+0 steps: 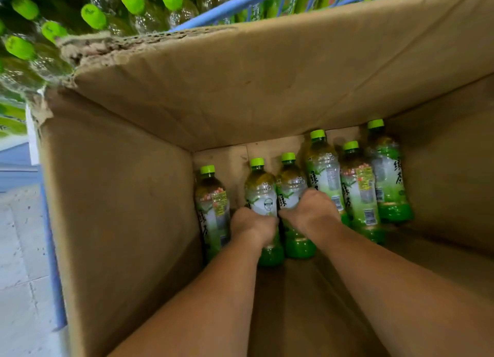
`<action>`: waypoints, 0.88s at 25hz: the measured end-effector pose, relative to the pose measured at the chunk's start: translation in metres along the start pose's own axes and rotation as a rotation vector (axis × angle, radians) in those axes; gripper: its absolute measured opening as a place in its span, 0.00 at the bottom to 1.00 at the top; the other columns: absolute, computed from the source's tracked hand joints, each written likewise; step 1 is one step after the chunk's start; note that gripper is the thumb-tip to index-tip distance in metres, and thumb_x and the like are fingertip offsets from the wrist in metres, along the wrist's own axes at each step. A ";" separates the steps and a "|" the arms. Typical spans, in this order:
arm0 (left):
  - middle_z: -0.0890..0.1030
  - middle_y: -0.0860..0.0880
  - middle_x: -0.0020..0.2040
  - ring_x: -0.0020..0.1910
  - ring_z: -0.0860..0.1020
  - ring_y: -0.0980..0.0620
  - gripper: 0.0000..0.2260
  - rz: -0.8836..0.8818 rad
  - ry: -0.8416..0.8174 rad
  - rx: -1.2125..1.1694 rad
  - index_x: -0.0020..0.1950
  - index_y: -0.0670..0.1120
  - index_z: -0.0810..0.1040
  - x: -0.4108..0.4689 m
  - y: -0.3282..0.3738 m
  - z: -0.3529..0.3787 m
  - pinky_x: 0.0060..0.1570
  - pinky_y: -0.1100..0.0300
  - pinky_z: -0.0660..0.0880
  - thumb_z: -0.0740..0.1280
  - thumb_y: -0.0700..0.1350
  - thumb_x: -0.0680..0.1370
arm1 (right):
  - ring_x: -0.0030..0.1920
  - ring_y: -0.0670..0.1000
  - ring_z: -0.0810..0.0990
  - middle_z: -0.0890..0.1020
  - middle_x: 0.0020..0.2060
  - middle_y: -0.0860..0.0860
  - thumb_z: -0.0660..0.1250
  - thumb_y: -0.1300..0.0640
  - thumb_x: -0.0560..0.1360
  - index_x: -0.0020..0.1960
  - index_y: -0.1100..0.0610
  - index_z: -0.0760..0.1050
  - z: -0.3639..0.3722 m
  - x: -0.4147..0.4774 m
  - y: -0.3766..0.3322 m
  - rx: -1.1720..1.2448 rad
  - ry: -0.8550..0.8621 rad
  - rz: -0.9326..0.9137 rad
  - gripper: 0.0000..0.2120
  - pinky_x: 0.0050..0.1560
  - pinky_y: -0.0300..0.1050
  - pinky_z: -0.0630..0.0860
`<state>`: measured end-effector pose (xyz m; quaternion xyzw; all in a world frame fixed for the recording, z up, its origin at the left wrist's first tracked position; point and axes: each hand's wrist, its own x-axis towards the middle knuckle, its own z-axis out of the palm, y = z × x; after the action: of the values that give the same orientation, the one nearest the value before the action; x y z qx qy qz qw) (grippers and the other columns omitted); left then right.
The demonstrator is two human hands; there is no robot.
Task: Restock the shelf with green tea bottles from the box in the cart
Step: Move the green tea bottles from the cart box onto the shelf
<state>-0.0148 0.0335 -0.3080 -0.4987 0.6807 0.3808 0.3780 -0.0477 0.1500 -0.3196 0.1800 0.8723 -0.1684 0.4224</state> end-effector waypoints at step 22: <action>0.87 0.46 0.47 0.39 0.85 0.51 0.12 0.430 -0.285 -0.203 0.53 0.47 0.83 -0.249 0.025 -0.158 0.34 0.61 0.80 0.74 0.54 0.77 | 0.46 0.60 0.85 0.85 0.50 0.59 0.71 0.55 0.75 0.62 0.58 0.77 -0.150 -0.236 -0.009 1.201 -0.105 -0.163 0.16 0.47 0.58 0.81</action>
<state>-0.0062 -0.0050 -0.0144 -0.3195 0.6692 0.5851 0.3284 -0.0171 0.1687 -0.0423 0.3108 0.6138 -0.6715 0.2752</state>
